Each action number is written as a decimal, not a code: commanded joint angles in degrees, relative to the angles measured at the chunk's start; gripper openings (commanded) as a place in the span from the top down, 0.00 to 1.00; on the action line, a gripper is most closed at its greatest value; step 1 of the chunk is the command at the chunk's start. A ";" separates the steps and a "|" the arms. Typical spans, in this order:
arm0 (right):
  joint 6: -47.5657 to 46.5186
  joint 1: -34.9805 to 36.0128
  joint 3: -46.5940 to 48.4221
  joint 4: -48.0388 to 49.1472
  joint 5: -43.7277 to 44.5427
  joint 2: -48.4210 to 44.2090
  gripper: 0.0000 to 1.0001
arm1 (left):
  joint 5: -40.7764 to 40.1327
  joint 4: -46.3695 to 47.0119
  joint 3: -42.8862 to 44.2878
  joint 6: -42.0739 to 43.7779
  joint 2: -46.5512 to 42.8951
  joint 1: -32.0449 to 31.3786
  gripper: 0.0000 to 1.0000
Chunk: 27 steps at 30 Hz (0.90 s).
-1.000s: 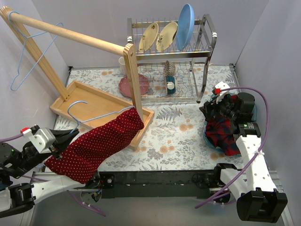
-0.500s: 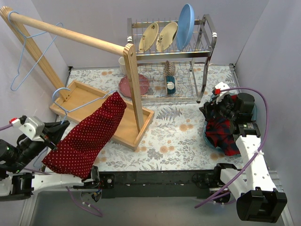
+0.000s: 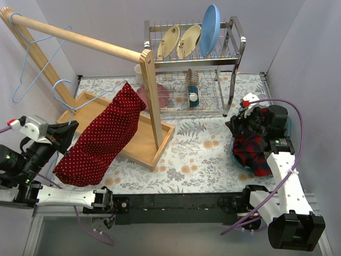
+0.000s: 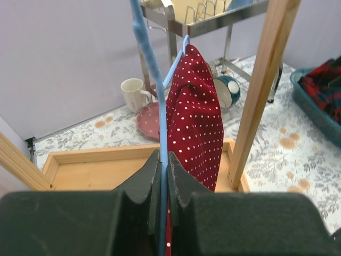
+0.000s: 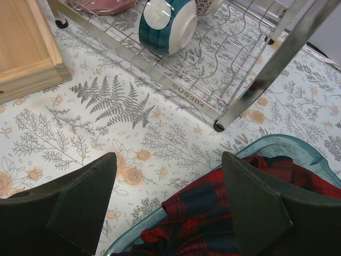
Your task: Place the skirt on the hanger
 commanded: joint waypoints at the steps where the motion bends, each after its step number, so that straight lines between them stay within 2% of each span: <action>1: -0.67 -0.26 -0.61 1.96 -1.54 0.46 0.13 | -8.71 12.24 2.26 7.98 -0.25 -2.87 1.00; 9: -0.76 -0.26 -0.96 1.96 -1.27 0.11 0.13 | -21.11 20.33 2.17 15.37 2.38 -12.27 1.00; 14: -0.85 -0.26 -0.87 1.96 -1.54 0.37 0.13 | -27.17 25.70 3.05 22.93 3.61 -16.58 1.00; 21: -0.85 -0.26 -0.87 1.96 -1.54 0.11 0.13 | -28.59 21.67 7.01 21.97 8.01 -17.91 1.00; 27: -0.85 -0.26 -0.96 1.96 -1.71 0.19 0.13 | -28.76 24.47 7.18 23.72 9.15 -18.79 1.00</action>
